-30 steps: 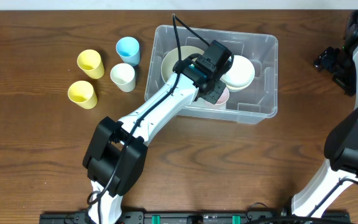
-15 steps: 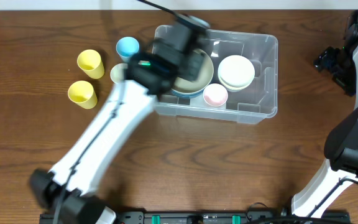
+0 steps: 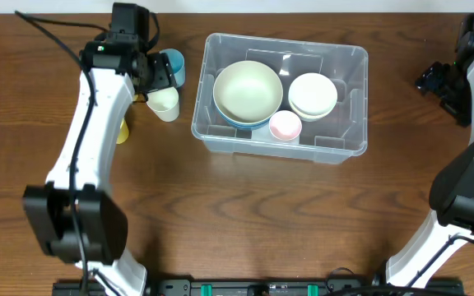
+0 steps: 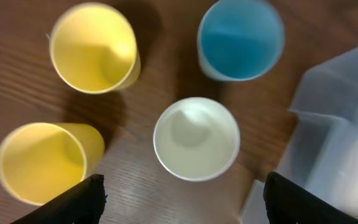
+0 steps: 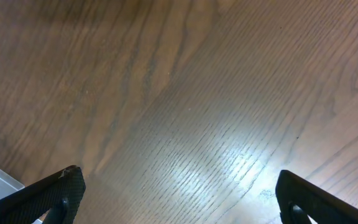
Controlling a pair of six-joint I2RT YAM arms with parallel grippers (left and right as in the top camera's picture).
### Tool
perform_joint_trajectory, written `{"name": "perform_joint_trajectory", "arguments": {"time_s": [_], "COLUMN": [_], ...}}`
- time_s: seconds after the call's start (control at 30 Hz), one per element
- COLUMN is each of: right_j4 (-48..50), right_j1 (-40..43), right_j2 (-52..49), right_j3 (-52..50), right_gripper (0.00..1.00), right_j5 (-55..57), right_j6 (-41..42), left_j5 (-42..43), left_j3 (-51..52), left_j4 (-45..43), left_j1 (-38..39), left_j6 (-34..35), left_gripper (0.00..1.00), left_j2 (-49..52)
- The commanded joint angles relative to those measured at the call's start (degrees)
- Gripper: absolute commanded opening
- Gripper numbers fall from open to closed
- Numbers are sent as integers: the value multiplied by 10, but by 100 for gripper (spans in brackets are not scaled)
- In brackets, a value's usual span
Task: Pack container
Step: 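Move the left gripper back to the cream cup beside the blue cup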
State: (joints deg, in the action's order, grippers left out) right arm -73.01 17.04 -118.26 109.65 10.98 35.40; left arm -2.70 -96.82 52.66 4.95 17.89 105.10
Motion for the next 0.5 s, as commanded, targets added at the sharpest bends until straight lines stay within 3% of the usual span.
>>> {"name": "perform_joint_trajectory", "arguments": {"time_s": [0.0,0.47], "right_j4": [0,0], "right_j1": [3,3], "right_j2": [3,3], "right_j3": [-2,-2], "right_gripper": [99,99], "right_j5": [8,8], "right_j6": [6,6], "left_j5": [28,19], "left_j3": [2,3], "left_j4": [5,19], "left_j1": [-8,-10], "left_j6": [37,123], "left_gripper": [82,82], "left_j2": [33,107]}}
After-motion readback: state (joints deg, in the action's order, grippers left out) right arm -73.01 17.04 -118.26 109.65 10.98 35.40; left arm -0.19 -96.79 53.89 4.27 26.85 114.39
